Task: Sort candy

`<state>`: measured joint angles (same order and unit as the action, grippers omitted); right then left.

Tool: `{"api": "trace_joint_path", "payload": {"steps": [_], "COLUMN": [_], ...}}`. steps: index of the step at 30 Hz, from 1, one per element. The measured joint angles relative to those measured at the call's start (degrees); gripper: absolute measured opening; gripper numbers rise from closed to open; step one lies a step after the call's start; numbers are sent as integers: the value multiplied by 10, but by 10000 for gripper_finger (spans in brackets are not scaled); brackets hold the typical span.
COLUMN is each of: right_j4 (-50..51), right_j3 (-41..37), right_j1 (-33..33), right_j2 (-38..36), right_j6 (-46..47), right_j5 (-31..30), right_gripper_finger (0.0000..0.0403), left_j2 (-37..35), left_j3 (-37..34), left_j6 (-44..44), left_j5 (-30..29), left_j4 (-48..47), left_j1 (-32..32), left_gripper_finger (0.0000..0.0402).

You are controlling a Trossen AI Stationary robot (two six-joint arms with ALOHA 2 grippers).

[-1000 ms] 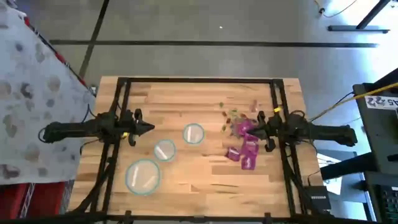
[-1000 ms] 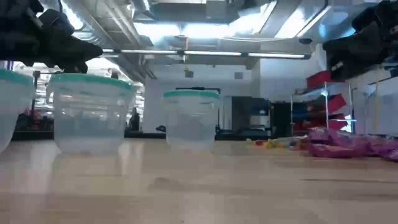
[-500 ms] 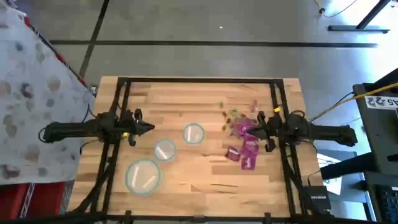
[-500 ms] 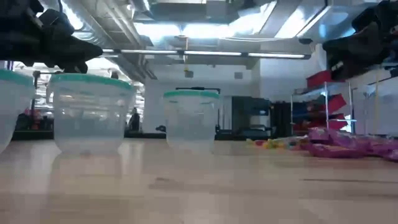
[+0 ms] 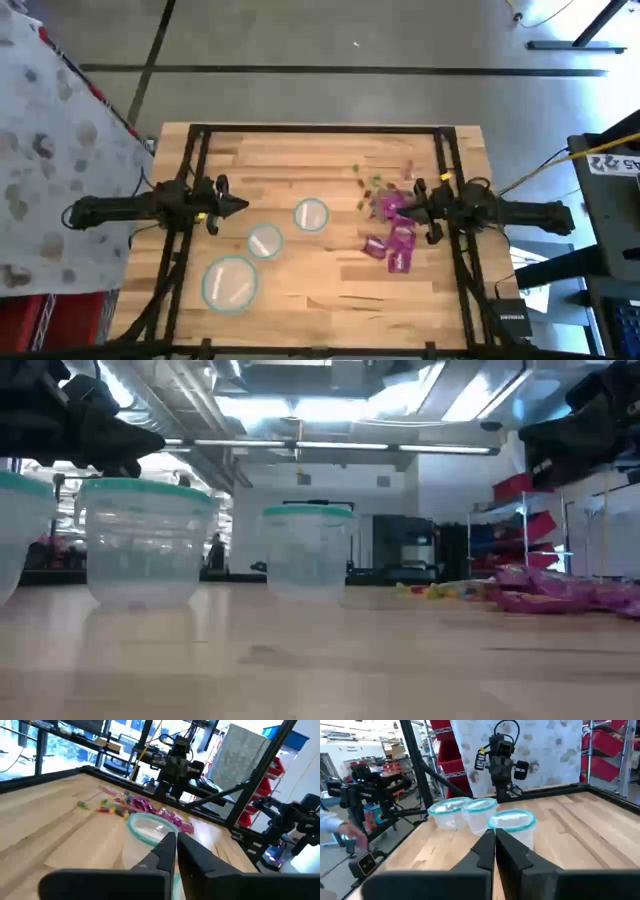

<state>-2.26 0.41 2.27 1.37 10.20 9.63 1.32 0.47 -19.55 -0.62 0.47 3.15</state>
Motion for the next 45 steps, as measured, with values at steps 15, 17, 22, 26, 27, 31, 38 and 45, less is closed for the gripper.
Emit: {"api": "trace_joint_path", "payload": {"steps": [15,17,22,26,27,31,38,45], "right_j4": [0,0,0,0,0,-1,0,-1], "right_j3": [0,0,0,0,0,0,0,0], "right_j1": [0,0,0,0,0,0,0,0], "right_j2": [0,0,0,0,0,0,0,0], "right_j6": [0,0,0,0,0,0,0,0], "right_j5": [0,0,0,0,0,0,0,0], "right_gripper_finger": [1,1,1,1,1,1,1,1], "left_j2": [0,0,-1,12,25,125,412,666], "left_j3": [0,-1,-1,17,34,121,252,345], "left_j6": [-16,-43,-74,7,28,140,306,391], "left_j5": [0,-3,-70,-48,-49,-71,-90,-90], "left_j4": [2,8,30,45,47,52,47,87], "left_j1": [0,0,0,-6,-11,-42,-115,-184], "left_gripper_finger": [0,0,0,0,0,4,66,153]}}
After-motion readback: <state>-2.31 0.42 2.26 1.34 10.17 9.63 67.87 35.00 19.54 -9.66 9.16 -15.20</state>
